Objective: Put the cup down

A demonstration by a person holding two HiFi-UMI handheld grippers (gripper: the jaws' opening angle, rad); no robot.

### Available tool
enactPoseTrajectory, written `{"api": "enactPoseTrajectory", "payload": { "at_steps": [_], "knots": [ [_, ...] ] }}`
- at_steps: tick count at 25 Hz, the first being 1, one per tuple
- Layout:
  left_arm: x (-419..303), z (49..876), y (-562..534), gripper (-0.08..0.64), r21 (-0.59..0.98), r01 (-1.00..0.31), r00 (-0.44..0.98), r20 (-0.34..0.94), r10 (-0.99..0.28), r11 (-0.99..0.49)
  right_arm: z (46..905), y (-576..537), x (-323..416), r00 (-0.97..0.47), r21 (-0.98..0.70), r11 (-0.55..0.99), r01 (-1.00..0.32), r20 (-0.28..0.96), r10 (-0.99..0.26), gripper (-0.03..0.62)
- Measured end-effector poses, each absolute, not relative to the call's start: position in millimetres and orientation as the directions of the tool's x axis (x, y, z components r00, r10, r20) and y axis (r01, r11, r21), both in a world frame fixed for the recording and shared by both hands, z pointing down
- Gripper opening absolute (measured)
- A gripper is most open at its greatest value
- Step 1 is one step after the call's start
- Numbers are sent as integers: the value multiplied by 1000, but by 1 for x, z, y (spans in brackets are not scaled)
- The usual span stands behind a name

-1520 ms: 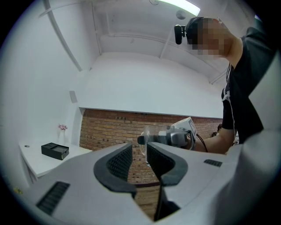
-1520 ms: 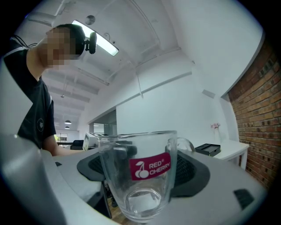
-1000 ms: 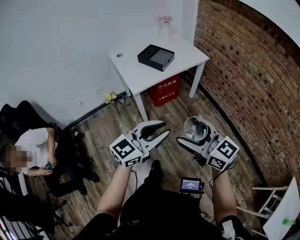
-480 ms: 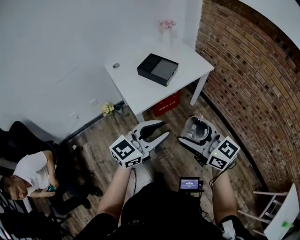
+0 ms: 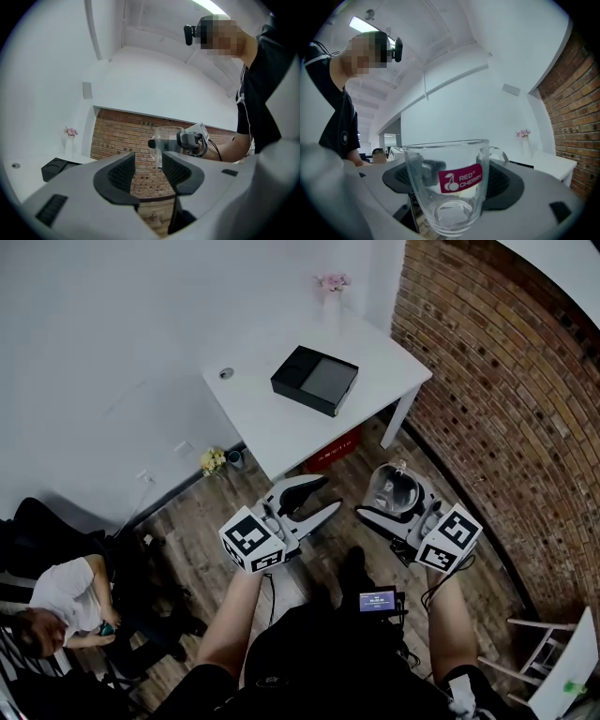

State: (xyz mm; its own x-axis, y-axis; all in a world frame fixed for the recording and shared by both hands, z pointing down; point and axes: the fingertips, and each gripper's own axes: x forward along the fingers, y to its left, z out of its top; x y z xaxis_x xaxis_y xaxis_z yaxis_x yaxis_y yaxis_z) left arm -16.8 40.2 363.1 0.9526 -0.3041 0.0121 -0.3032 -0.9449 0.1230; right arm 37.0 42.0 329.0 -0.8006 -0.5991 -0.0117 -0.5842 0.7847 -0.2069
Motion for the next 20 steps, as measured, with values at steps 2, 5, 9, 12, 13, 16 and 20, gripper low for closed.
{"api": "enactPoseTrajectory", "payload": {
  "at_steps": [2,5,9,12,13,16,20],
  "knots": [
    [-16,367,31,170,126,-308,951,16,-309,-943,332,33,38,-803,-207,787,-581,-13,-596,405],
    [-14,371,19,169,127,-318,948,20,-318,-940,334,20,39,-809,-206,794,-572,-21,-588,405],
    [-3,374,-2,169,125,-327,945,18,-328,-937,336,-6,47,-817,-205,805,-557,-36,-575,405],
    [5,379,-24,170,132,-339,941,30,-338,-932,337,-32,54,-825,-208,814,-543,-47,-563,405],
    [7,380,-31,170,137,-342,940,32,-341,-930,337,-41,56,-828,-210,817,-537,-51,-558,405],
    [13,384,-58,177,163,-356,934,33,-356,-920,338,-68,65,-837,-216,825,-521,-58,-544,405],
    [26,383,-100,218,166,-380,925,35,-379,-910,340,-109,80,-853,-217,841,-496,-58,-518,405]
  ]
}}
